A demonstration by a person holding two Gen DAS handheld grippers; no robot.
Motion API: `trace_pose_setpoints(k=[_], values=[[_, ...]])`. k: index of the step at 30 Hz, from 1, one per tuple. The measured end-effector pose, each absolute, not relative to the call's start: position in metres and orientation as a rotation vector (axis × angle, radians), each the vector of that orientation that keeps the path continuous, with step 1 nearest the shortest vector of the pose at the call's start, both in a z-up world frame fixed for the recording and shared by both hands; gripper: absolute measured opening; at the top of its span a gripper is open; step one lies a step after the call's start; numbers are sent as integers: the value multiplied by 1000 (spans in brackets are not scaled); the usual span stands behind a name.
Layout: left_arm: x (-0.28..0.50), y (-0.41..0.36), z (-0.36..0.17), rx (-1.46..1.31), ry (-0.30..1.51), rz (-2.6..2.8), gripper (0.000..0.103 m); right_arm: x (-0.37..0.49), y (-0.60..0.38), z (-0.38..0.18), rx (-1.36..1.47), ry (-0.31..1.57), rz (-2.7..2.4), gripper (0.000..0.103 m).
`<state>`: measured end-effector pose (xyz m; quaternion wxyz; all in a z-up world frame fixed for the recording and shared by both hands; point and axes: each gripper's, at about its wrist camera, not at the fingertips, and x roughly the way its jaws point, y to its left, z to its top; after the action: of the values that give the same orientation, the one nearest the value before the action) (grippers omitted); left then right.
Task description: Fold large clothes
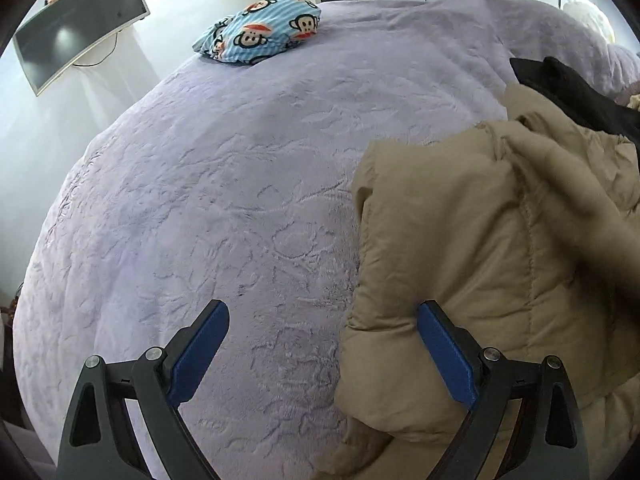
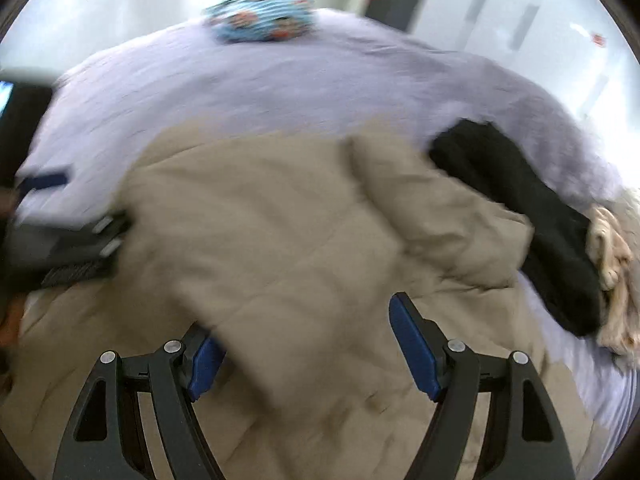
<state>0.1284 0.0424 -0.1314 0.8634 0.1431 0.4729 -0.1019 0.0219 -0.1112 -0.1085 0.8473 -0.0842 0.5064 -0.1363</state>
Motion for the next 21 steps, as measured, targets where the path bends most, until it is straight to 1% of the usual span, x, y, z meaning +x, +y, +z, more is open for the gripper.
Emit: trace_pose_setpoints(k=[1,2,3,6,7,8,9,10,11,12,13,14,15,16,17,18,19,21], values=[[128,43,-133,305,990,-220,96,21,-133,-102,-61,1034,-344,51],[131,41,-135,312,989,-224,96,14,-151,-99,36,1014,-364,14],[133,40,-136,313,990,-235,96,5,-179,-96,198,994,-399,4],[139,36,-136,311,998,-251,96,-24,-238,-108,607,953,-397,5],[140,35,-133,320,999,-250,96,-33,-253,-121,740,984,-367,6],[140,35,-129,315,1000,-253,95,-37,-259,-130,801,1014,-348,9],[141,37,-122,298,1000,-263,88,-46,-266,-138,874,1052,-349,15],[143,41,-116,274,997,-274,77,-55,-269,-140,891,1072,-380,31],[144,43,-110,258,995,-281,74,-63,-272,-139,878,1084,-419,39],[145,45,-104,241,989,-289,71,-72,-275,-133,861,1076,-458,39],[148,47,-98,223,974,-300,63,-83,-279,-124,849,1045,-506,39],[152,46,-92,213,963,-318,59,-90,-281,-117,838,1013,-538,39],[157,44,-89,212,963,-330,59,-96,-281,-107,805,973,-575,39],[159,41,-87,213,963,-336,59,-97,-279,-93,743,929,-594,35],[163,36,-88,220,961,-343,59,-92,-278,-86,705,909,-583,35],[165,28,-91,237,964,-344,59,-85,-275,-82,669,906,-556,35],[165,23,-94,250,966,-343,59,-72,-274,-81,625,924,-520,32],[166,9,-108,304,969,-327,59,-48,-277,-90,552,959,-494,30]])
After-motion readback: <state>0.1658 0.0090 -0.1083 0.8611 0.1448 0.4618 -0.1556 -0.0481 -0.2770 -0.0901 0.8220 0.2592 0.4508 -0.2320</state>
